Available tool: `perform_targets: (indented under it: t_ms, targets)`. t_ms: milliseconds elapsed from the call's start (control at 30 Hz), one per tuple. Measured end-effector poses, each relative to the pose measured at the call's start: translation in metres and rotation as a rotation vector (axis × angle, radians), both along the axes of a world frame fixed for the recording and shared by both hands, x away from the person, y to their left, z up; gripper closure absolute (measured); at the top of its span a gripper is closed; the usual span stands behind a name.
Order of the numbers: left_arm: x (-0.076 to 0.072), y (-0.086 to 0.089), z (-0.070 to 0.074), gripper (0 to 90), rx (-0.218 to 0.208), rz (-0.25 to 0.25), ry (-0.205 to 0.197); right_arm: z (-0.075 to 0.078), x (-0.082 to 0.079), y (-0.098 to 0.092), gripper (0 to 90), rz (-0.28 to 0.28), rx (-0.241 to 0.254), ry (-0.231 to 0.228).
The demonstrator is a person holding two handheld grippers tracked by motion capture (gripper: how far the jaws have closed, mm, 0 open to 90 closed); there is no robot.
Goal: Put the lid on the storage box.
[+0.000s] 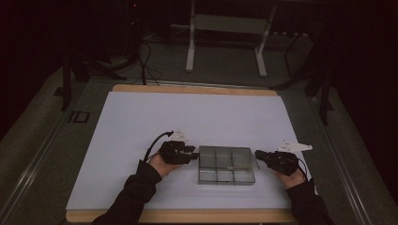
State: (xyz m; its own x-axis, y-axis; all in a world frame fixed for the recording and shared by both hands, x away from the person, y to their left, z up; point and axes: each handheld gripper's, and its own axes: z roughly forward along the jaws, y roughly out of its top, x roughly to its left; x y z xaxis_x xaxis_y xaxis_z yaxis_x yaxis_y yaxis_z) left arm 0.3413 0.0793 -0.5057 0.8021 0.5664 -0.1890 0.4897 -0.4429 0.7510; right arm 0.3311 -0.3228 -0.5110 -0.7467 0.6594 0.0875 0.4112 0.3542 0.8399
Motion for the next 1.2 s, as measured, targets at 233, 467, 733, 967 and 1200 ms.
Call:
perform_targets:
  t_ms: [233,467,733,967,1200]
  targets:
    - [0.001,0.012,-0.011,57.2,-0.002,0.042,0.022,-0.004,0.001,0.0,82.3,-0.005,-0.017,0.003]
    - [0.002,0.021,-0.013,36.4,-0.01,0.074,0.021,-0.005,0.002,-0.001,70.7,-0.015,-0.024,0.001]
    - [0.002,0.029,-0.017,3.5,-0.045,0.07,0.025,-0.004,0.002,-0.002,25.6,-0.059,-0.026,-0.031]
    - [-0.002,0.032,-0.018,2.2,-0.058,0.098,-0.008,-0.002,0.0,-0.007,16.2,-0.065,0.002,-0.05]
    - [-0.009,0.034,-0.024,2.2,-0.028,0.106,-0.034,-0.007,-0.001,-0.009,14.4,-0.089,-0.042,-0.053]
